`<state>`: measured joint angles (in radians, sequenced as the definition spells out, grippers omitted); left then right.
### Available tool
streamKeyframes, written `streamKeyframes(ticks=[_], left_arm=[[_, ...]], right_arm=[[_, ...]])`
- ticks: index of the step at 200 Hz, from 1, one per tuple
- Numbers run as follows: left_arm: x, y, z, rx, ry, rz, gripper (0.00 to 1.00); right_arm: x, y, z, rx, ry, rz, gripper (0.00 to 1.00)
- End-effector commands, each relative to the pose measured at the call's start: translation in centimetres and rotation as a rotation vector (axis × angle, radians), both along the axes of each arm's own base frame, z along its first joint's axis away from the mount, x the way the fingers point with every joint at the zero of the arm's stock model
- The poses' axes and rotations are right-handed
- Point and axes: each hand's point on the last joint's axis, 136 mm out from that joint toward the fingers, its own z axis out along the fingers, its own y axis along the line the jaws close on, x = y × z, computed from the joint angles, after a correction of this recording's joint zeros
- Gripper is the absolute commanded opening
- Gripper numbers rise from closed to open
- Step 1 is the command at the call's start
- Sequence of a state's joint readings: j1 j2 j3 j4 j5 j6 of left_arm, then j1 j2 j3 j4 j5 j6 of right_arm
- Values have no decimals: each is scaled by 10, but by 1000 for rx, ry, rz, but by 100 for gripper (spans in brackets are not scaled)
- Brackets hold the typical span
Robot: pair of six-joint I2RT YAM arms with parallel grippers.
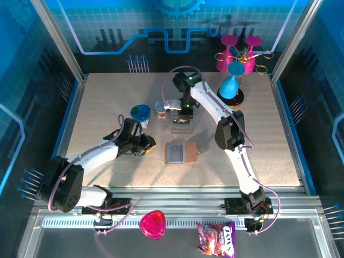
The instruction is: Take the credit cards out of the card holder
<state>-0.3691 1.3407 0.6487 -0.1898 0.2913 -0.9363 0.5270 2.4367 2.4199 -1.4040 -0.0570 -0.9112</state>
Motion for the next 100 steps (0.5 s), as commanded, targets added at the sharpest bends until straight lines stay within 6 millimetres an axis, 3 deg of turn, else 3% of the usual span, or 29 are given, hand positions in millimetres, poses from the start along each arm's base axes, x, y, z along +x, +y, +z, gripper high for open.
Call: streamKeyframes(ticks=[1,100], left_arm=[[1,4,-5,12,11,11,27],[3,2,-9,10,23,2,27]], right_arm=[[-9,-4,-4,-4,59,15,0],[-32,-5,-25,-28,192,-2,0]])
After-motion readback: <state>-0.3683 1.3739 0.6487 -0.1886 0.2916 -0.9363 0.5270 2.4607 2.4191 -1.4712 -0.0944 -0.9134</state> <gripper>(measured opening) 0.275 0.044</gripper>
